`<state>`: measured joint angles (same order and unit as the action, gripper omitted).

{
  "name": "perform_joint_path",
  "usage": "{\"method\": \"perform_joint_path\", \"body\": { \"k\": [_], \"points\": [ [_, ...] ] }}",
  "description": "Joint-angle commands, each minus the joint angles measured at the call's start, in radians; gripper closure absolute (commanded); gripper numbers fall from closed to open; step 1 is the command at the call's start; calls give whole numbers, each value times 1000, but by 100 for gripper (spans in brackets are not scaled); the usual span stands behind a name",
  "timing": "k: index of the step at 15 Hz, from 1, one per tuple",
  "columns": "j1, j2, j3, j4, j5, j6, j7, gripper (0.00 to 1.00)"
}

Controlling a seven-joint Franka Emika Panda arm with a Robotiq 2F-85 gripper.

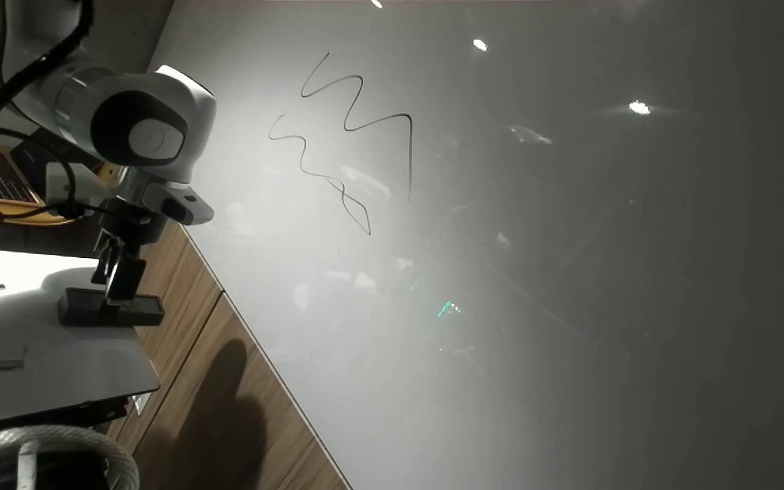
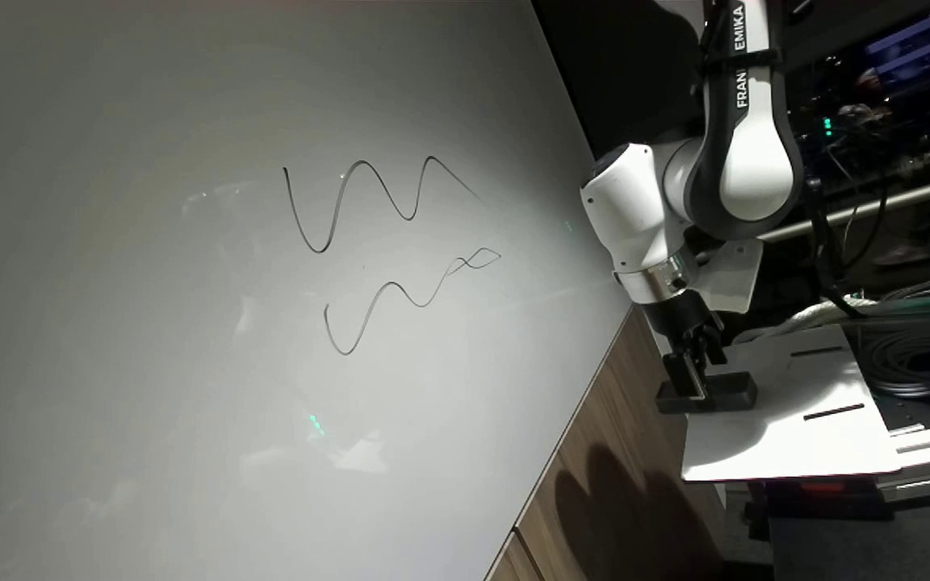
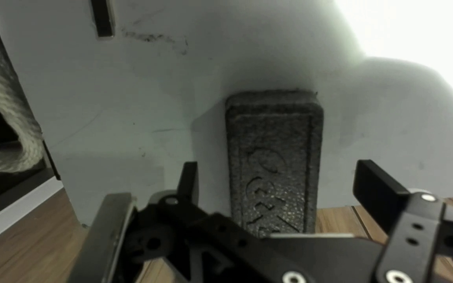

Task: Use the eraser to erase the board

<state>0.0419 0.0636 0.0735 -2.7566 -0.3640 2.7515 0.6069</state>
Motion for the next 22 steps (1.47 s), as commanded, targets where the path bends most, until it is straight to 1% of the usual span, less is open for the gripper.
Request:
{"method": "perform_joint_path", "body": {
  "k": [1,7,16,17,18,19,20,22],
  "points": [
    [32,-26,-15,1,32,-15,16,0],
    [47,-17,-14,3,69,-38,17,0],
    [34,-15,-34,2,118,-47,-21,1],
    [33,-12,-35,2,125,-46,-25,18],
    [32,-9,-36,2,135,-45,-34,26],
    [31,-6,-37,1,145,-44,-43,31],
    [31,-4,-37,1,156,-43,-53,40],
    [31,-4,-39,0,169,-44,-64,57]
  ]
}}
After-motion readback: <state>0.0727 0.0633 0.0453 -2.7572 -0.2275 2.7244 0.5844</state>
